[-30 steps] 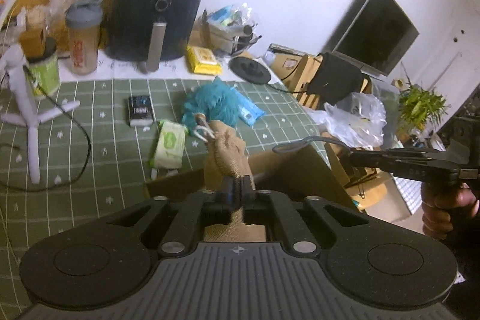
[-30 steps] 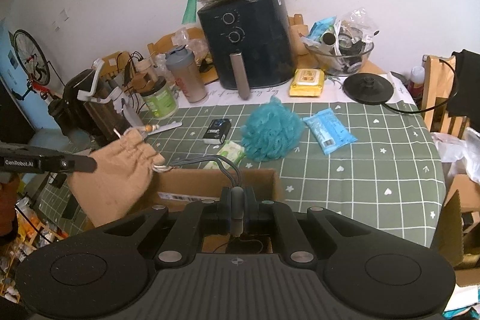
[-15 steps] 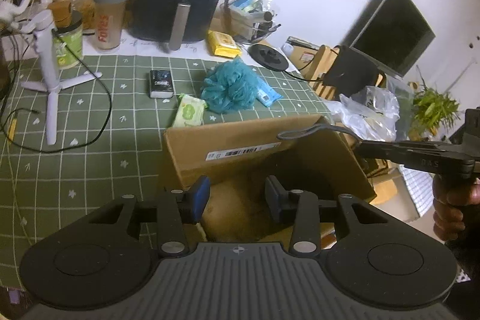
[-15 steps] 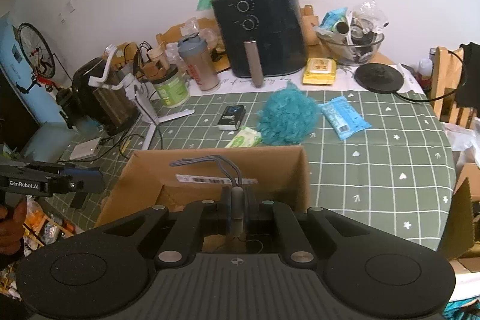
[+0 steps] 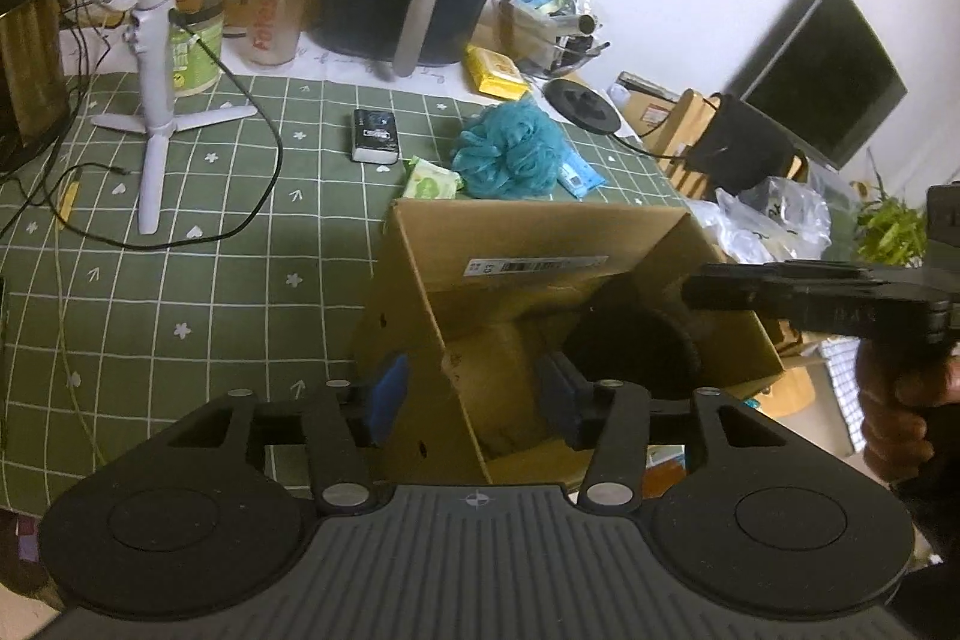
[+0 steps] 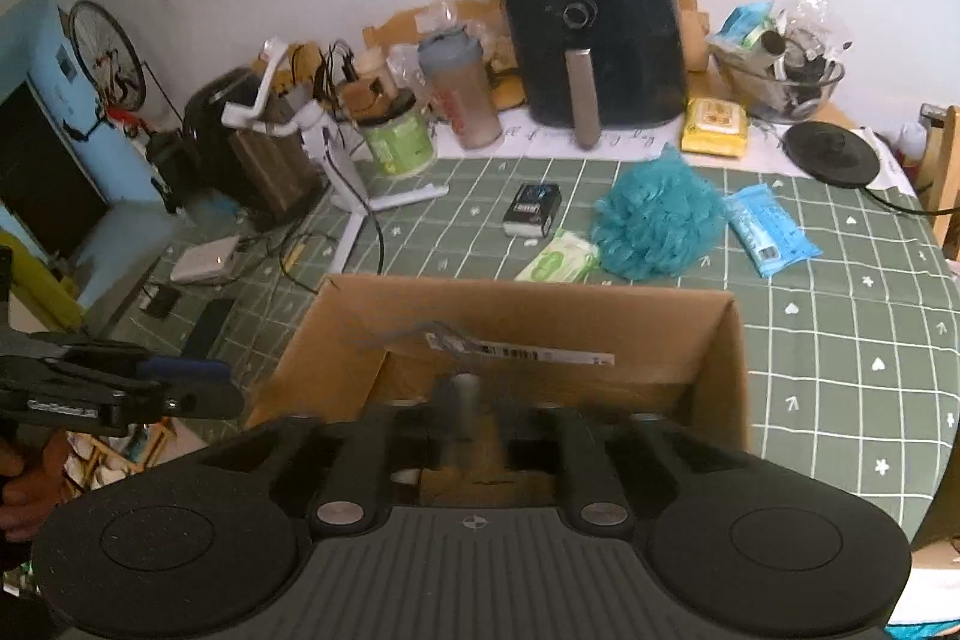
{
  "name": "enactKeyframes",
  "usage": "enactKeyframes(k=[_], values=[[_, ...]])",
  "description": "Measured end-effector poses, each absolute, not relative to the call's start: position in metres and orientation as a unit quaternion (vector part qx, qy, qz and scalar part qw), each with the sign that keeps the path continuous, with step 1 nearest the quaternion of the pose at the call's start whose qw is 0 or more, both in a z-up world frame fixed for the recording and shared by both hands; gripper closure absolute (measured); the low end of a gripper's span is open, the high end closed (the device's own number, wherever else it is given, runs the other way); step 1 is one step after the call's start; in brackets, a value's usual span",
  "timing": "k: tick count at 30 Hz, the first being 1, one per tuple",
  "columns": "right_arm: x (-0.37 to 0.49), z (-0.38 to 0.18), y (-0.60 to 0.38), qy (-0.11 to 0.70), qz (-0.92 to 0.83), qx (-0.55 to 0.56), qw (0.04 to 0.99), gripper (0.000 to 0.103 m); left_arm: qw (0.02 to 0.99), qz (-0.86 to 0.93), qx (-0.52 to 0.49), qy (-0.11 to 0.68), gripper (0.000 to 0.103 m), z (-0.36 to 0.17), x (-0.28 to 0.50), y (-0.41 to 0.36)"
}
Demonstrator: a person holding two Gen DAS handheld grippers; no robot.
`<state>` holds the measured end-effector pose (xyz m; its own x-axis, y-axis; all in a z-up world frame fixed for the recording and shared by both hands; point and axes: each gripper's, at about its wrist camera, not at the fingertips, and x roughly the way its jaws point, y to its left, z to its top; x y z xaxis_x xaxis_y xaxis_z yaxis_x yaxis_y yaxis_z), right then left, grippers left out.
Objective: Organize soft objects
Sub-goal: 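Carry the pouch and cable over the box and release both into it, then move both grippers away from the box toward the blue wipe pack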
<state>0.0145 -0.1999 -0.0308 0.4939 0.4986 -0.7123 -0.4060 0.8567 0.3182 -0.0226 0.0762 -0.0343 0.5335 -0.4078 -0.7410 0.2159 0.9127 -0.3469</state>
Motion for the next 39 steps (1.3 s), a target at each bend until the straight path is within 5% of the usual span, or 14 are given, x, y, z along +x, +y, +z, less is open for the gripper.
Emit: enactKeyframes(k=[1, 4, 10, 39], values=[[0.014, -0.032, -0.198, 0.427, 0.258, 0.05, 0.865, 0.038, 0.868, -0.178, -0.108, 0.45, 0.053, -0.035, -0.023, 0.076], [0.012, -0.033, -0.199, 0.424, 0.256, 0.045, 0.867, 0.026, 0.867, -0.173, -0.108, 0.455, 0.053, -0.039, -0.025, 0.077], [0.014, -0.036, -0.211, 0.432, 0.23, 0.047, 0.871, 0.017, 0.857, -0.17, -0.117, 0.472, 0.053, -0.05, -0.021, 0.077], [0.014, -0.033, -0.275, 0.418, 0.167, 0.096, 0.888, 0.011, 0.848, -0.167, -0.109, 0.49, 0.052, -0.064, 0.018, 0.061]])
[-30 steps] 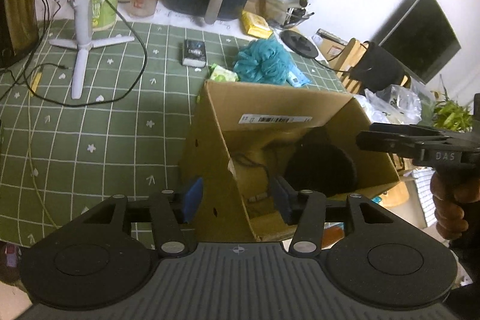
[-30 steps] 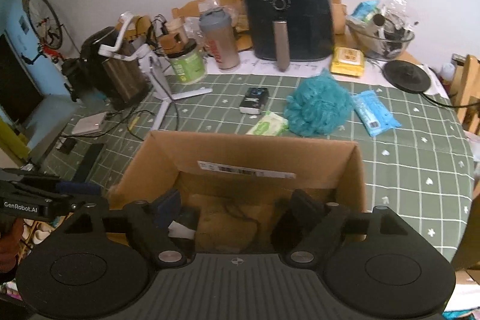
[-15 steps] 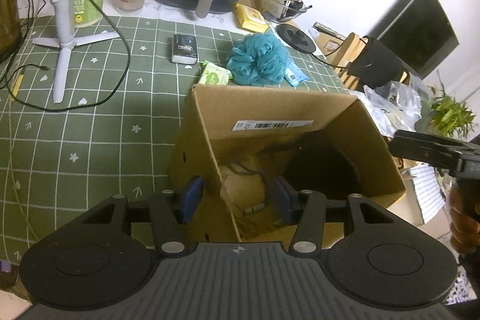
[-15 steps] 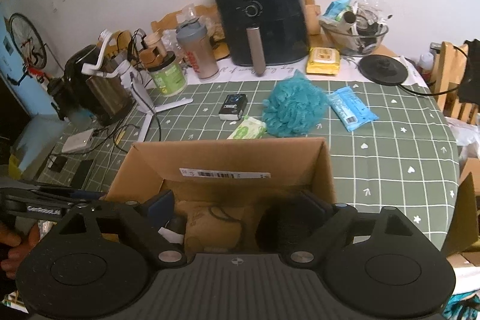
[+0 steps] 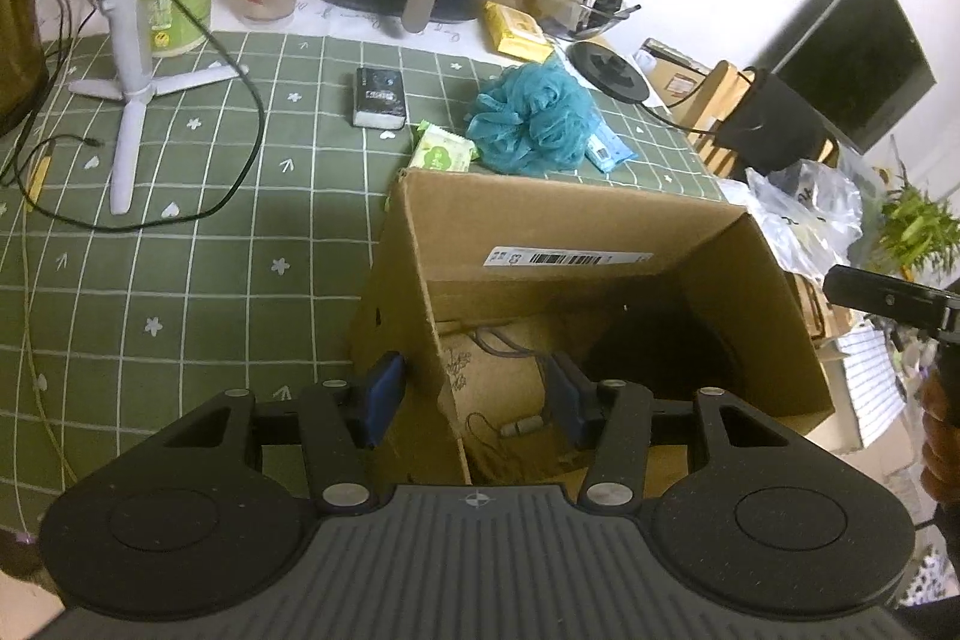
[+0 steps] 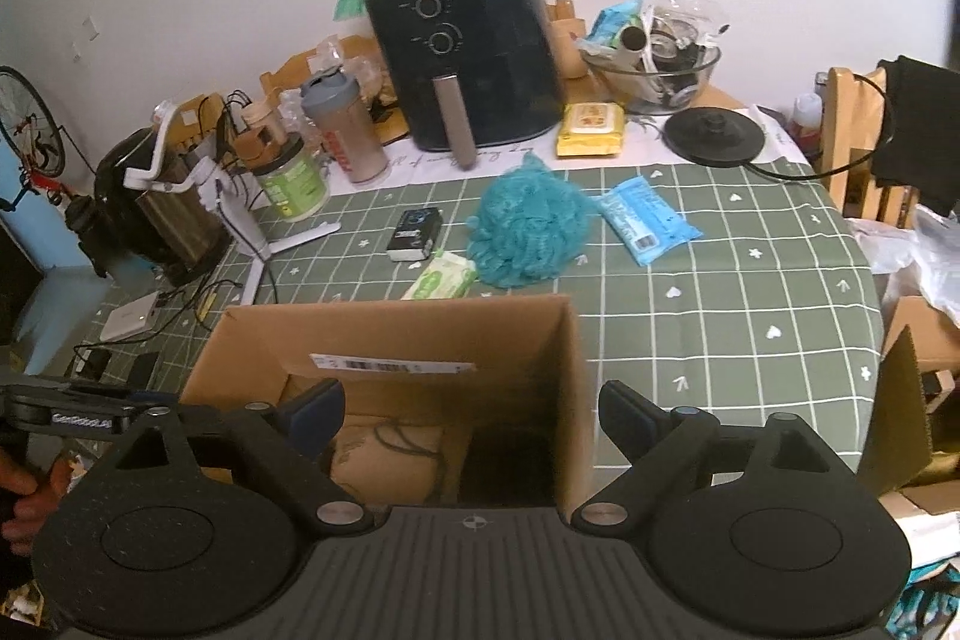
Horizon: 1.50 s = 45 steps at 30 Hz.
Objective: Organize soft objects
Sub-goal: 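Move both grippers away from the box toward the blue wipe pack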
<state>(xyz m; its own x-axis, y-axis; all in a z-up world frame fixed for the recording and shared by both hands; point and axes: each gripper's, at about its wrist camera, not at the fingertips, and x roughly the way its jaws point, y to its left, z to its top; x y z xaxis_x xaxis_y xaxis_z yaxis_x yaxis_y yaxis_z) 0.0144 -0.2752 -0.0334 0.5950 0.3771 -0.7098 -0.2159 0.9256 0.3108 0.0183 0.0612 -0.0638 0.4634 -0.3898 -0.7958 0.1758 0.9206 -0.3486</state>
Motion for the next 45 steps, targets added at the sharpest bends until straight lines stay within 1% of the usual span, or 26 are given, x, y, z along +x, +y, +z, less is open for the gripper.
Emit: enactKeyframes(k=[2, 9, 19, 29, 35, 39, 45], values=[[0.018, -0.035, -0.28, 0.419, 0.163, 0.094, 0.888, 0.01, 0.849, -0.16, -0.115, 0.491, 0.052, -0.064, 0.018, 0.063], [0.034, -0.04, -0.295, 0.418, 0.148, 0.074, 0.893, 0.0, 0.857, -0.14, -0.119, 0.482, 0.052, -0.054, 0.02, 0.064], [0.068, -0.054, -0.317, 0.418, 0.117, 0.047, 0.9, 0.0, 0.87, -0.122, -0.123, 0.462, 0.052, -0.036, 0.036, 0.057], [0.123, -0.068, -0.336, 0.411, 0.095, 0.012, 0.907, 0.0, 0.877, -0.124, -0.116, 0.449, 0.052, -0.024, 0.057, 0.043], [0.161, -0.077, -0.334, 0.407, 0.097, -0.032, 0.908, 0.0, 0.876, -0.13, -0.115, 0.45, 0.052, -0.023, 0.065, 0.033], [0.183, -0.085, -0.333, 0.409, 0.118, -0.034, 0.904, 0.0, 0.877, -0.13, -0.115, 0.448, 0.052, -0.021, 0.065, 0.028], [0.211, -0.109, -0.325, 0.406, 0.116, -0.067, 0.904, 0.0, 0.877, -0.119, -0.122, 0.45, 0.052, -0.019, 0.064, 0.025]])
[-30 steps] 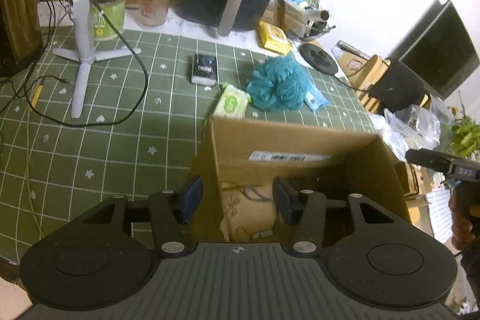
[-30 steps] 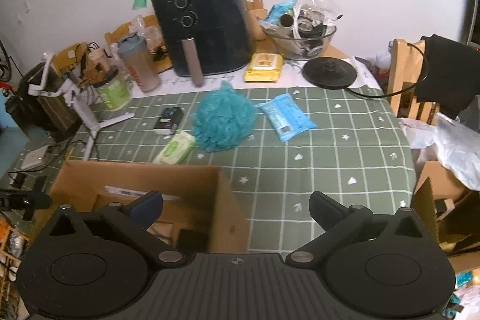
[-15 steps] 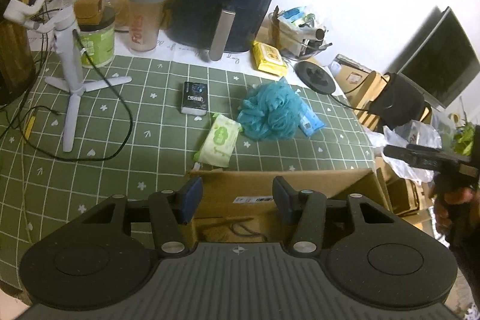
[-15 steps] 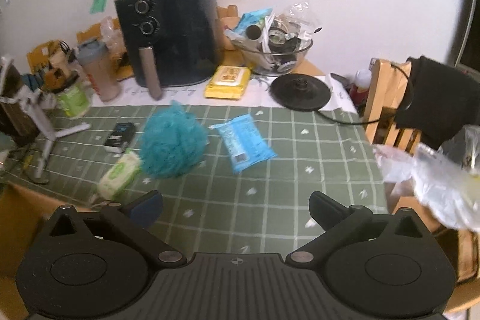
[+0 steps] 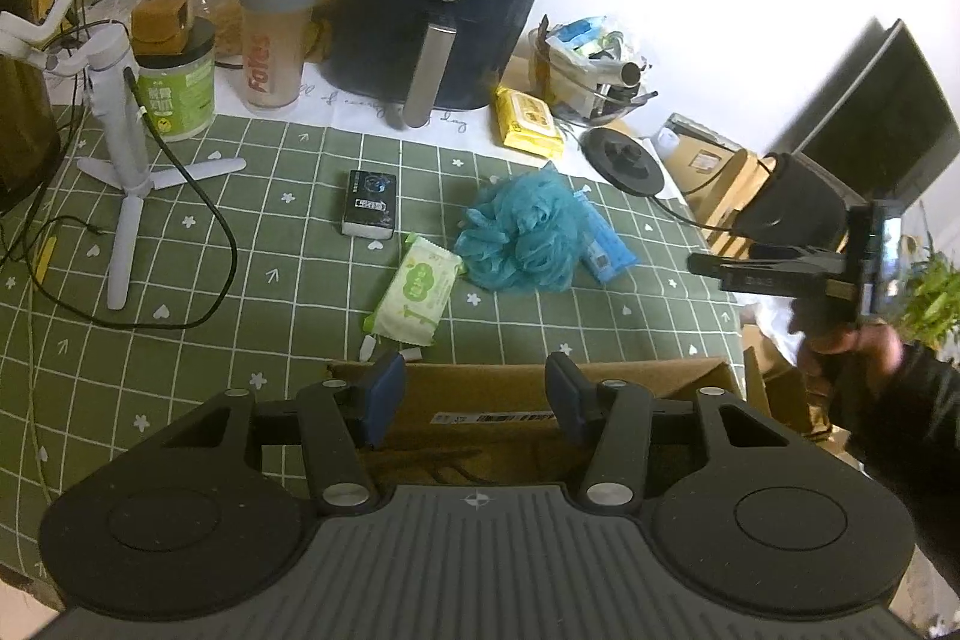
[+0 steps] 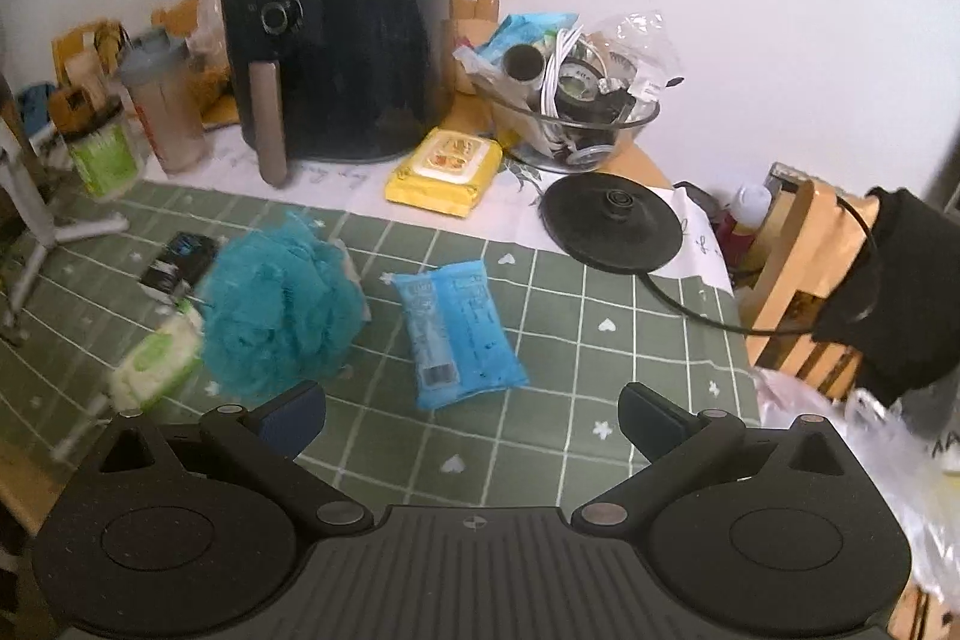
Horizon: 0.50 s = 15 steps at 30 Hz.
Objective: Organize soft objects
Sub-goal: 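Move both grippers away from the box toward the blue wipe pack, then lower the right gripper onto the blue wipe pack and close it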
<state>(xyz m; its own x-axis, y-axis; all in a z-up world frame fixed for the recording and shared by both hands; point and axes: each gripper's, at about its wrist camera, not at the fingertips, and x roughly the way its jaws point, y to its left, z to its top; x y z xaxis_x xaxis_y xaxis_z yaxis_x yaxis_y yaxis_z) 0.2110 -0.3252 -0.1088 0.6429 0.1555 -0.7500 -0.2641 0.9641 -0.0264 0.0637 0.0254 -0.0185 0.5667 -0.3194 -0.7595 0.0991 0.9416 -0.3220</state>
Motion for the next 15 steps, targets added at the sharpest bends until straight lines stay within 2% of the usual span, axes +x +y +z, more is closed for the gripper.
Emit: enactKeyframes(k=[9, 15], values=[[0.252, -0.158, -0.327, 0.402, 0.13, -0.058, 0.905, 0.0, 0.874, -0.088, -0.132, 0.459, 0.052, -0.018, 0.056, 0.028], [0.279, -0.189, -0.314, 0.421, 0.154, -0.099, 0.888, 0.0, 0.872, -0.066, -0.141, 0.464, 0.052, -0.019, 0.05, 0.031]])
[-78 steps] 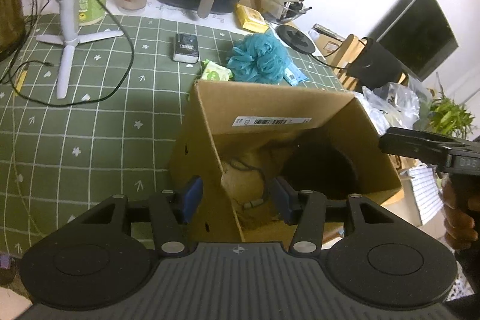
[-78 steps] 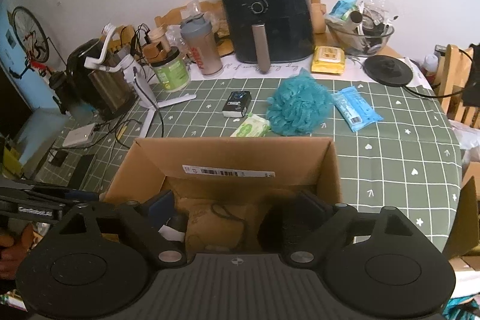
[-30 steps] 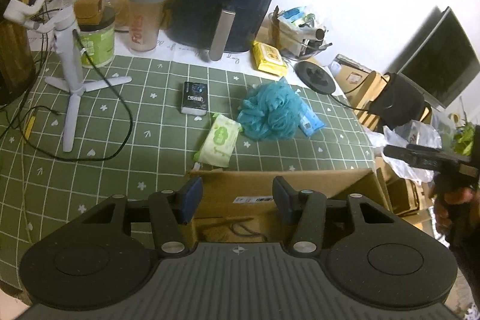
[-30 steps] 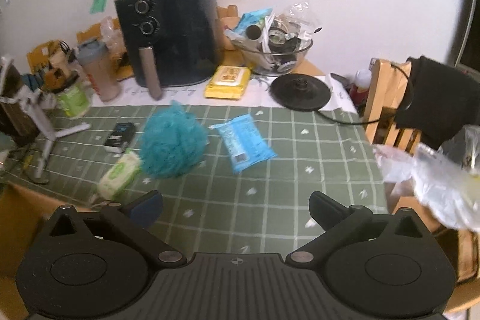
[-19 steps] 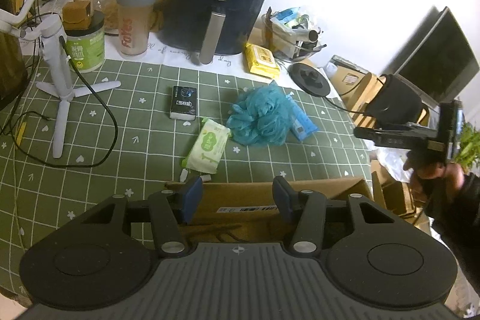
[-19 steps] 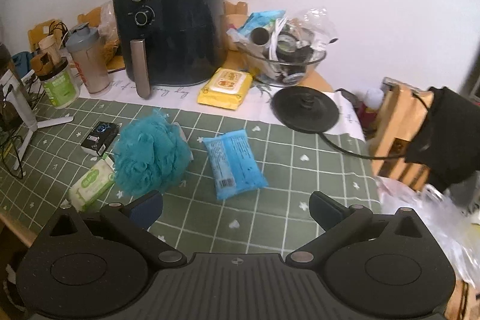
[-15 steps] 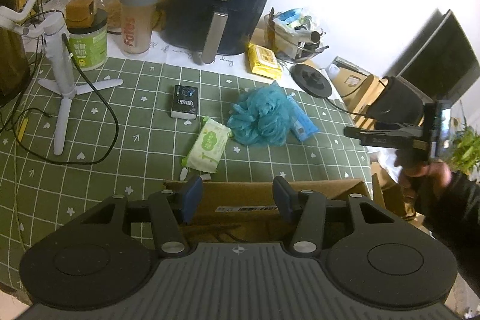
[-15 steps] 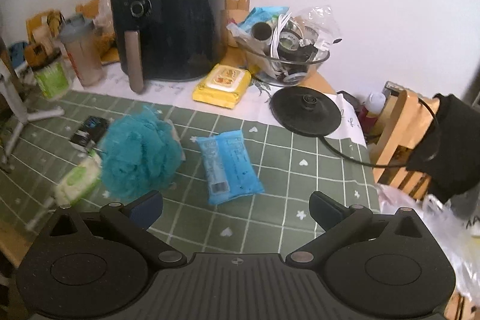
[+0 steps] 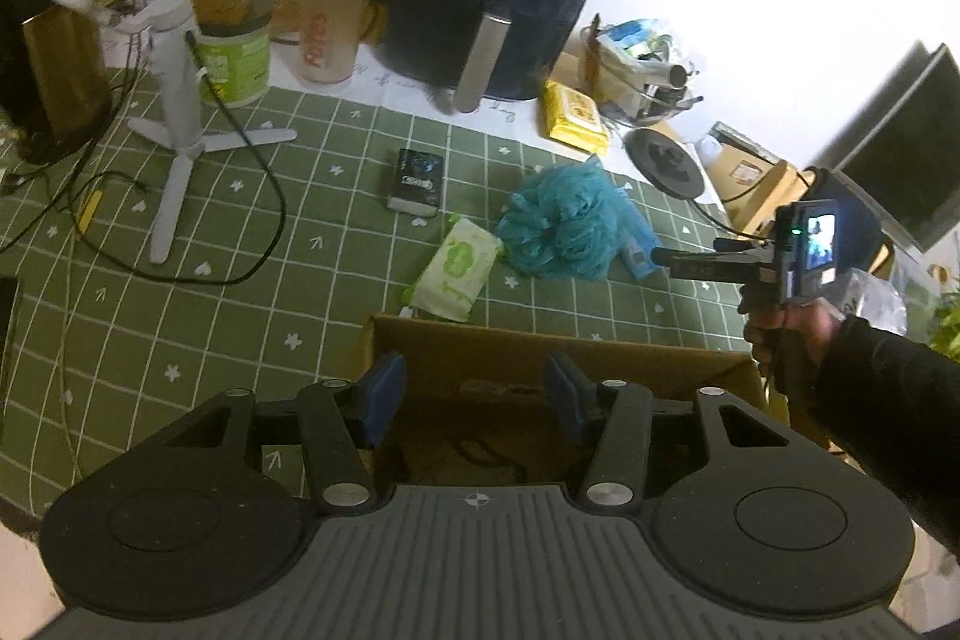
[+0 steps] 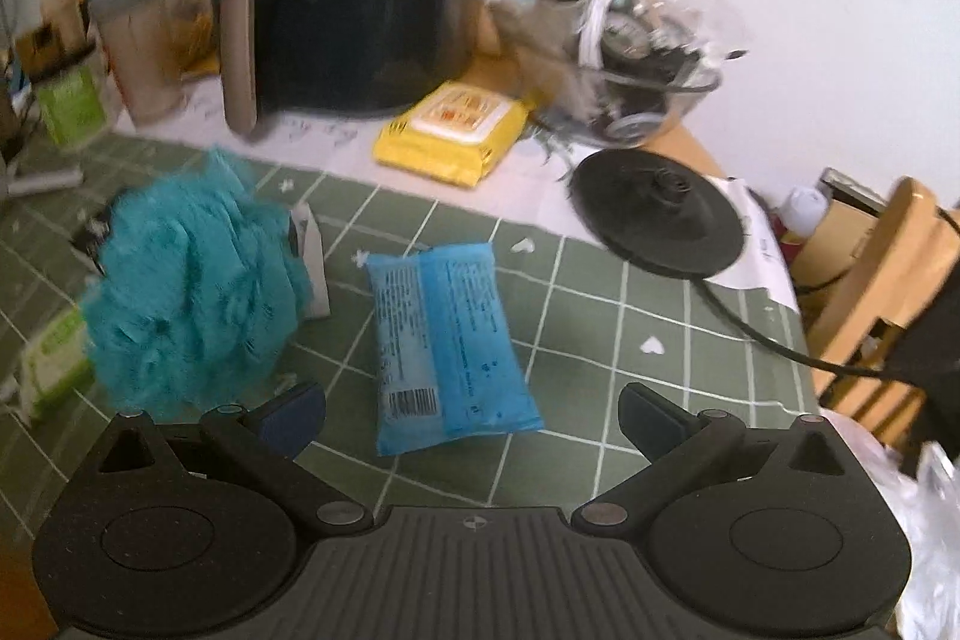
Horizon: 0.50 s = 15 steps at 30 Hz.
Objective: Organize soft objects
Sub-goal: 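Lower the right gripper onto the blue wipe pack and close it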
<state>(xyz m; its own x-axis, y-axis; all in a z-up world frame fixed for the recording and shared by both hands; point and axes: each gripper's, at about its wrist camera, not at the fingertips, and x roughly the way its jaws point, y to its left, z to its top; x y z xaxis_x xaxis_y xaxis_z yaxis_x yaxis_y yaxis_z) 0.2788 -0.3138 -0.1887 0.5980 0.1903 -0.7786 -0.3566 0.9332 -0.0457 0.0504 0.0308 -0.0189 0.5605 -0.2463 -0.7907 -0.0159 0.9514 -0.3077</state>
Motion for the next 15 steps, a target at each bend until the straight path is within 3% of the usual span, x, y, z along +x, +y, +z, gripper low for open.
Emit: enactKeyframes(k=[12, 15], values=[[0.33, -0.228, -0.295, 0.451, 0.172, -0.126, 0.867, 0.001, 0.871, -0.022, -0.162, 0.463, 0.052, -0.016, 0.036, 0.041], [0.343, -0.236, -0.291, 0.464, 0.173, -0.124, 0.86, 0.008, 0.87, -0.012, -0.167, 0.464, 0.052, -0.016, 0.034, 0.043]])
